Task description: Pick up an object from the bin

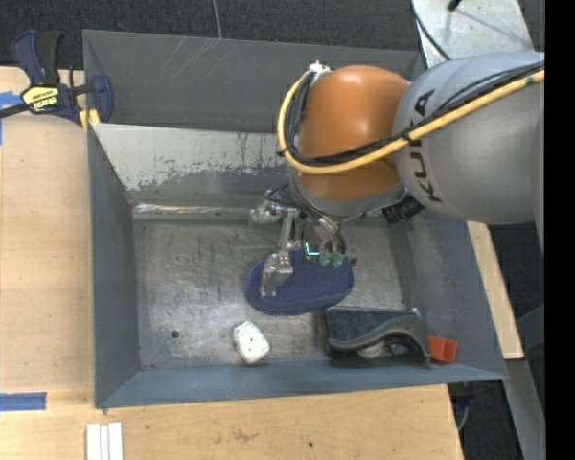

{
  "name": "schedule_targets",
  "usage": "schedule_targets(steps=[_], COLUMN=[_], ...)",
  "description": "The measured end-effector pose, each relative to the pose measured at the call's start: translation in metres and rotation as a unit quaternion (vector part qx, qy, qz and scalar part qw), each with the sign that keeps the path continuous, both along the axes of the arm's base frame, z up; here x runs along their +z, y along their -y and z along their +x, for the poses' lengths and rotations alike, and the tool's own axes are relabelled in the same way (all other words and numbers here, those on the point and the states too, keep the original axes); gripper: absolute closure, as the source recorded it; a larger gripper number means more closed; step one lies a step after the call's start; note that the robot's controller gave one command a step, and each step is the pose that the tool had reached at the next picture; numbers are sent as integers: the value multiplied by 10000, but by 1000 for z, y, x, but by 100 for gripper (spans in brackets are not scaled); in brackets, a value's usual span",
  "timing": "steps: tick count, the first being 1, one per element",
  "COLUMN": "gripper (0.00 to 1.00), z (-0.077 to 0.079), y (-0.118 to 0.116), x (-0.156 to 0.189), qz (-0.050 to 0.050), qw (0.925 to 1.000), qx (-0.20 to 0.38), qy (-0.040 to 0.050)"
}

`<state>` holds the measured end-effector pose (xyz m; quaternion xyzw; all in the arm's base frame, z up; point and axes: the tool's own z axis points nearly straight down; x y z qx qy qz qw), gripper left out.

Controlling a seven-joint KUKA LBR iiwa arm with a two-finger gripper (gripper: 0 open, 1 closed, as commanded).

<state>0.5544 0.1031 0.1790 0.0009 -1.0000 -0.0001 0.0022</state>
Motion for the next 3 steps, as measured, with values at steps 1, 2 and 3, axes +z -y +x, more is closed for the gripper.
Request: schedule_targets(steps=[1, 2, 3], gripper=[0, 100, 100], z=[12, 15, 20], y=[56, 56, 52], x=[-105, -100, 49], qz=[35, 23, 1], qw=[9992, 9991, 9992], qx=[394, 408, 390], qy=[36, 86, 81])
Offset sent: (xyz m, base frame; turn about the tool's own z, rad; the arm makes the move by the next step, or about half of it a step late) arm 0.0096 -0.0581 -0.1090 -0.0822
